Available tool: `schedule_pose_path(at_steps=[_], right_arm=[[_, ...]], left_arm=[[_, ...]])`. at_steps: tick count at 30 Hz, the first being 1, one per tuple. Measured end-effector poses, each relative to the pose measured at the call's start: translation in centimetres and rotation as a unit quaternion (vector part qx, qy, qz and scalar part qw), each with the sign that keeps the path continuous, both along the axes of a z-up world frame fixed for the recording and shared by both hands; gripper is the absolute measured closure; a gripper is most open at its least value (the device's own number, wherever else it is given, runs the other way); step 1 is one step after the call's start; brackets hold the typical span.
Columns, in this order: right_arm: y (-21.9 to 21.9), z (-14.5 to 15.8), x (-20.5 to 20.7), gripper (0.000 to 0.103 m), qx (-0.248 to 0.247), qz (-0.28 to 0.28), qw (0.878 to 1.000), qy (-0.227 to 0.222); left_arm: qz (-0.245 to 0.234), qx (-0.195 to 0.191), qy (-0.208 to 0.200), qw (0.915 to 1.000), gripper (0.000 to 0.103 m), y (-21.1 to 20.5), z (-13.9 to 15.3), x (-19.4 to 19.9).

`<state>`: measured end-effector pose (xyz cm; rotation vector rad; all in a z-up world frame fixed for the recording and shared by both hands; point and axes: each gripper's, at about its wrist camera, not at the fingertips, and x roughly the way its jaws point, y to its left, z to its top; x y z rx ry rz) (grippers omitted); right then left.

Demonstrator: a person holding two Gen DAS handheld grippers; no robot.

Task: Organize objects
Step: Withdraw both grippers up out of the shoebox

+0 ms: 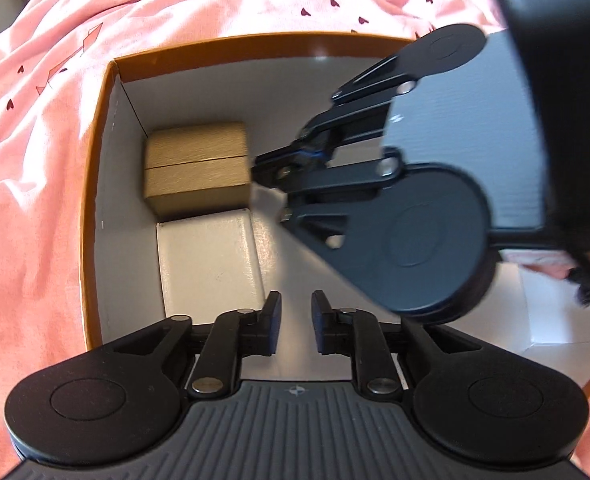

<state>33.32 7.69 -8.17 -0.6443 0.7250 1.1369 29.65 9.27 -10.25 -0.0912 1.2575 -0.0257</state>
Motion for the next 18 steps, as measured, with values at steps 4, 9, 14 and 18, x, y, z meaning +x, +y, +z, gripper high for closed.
schedule_pose_path(at_steps=[4,9,14,18], right_arm=[[0.5,-0.1,0.1,0.103,0.000,-0.006,1.000,0.005],[-0.7,0.6,0.0,0.103,0.003,-0.015,1.000,0.018],[-2.7,2.2,-1.5,0.103,0.002,-0.033,0.999,0.011],[-4.9,3.9,-3.2,0.103,-0.002,-0.057,0.998,-0.002]], left_arm=[[0.003,-0.005,-0.004,1.0000,0.077,0.2,0.0,-0.1],[0.002,-0.004,-0.013,0.9999,0.074,-0.1,0.2,-0.5],[-0.001,0.002,-0.030,0.9995,0.073,-0.8,1.2,-1.6],[0.000,0.001,-0.053,0.9986,0.070,-1.3,2.6,-3.1]])
